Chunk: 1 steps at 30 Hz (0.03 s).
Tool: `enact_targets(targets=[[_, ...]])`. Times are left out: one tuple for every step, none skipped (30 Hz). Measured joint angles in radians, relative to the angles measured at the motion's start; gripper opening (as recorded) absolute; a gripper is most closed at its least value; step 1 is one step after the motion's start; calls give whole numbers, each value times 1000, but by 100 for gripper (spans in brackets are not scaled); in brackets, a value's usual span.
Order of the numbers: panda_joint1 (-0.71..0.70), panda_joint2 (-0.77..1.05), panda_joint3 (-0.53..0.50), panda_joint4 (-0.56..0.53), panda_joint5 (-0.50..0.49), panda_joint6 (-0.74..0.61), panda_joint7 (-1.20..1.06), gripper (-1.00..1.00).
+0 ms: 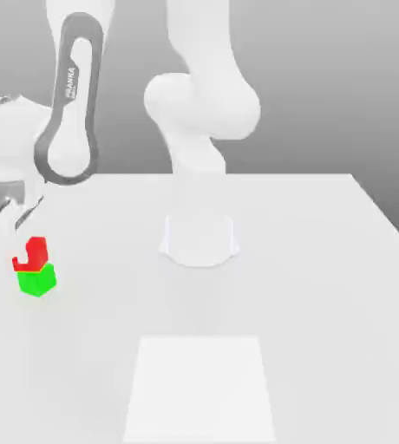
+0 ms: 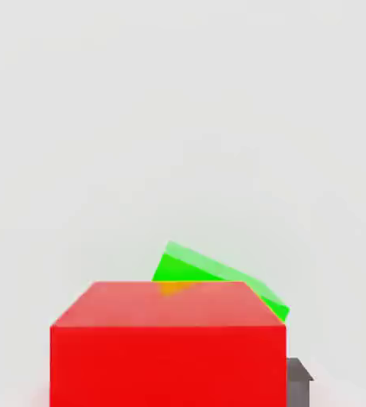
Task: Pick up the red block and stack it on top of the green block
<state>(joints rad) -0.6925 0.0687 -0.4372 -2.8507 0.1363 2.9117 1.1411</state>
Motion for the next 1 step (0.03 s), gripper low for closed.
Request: enact_targets(targets=[[0, 0, 0, 0, 0, 0, 0, 100]])
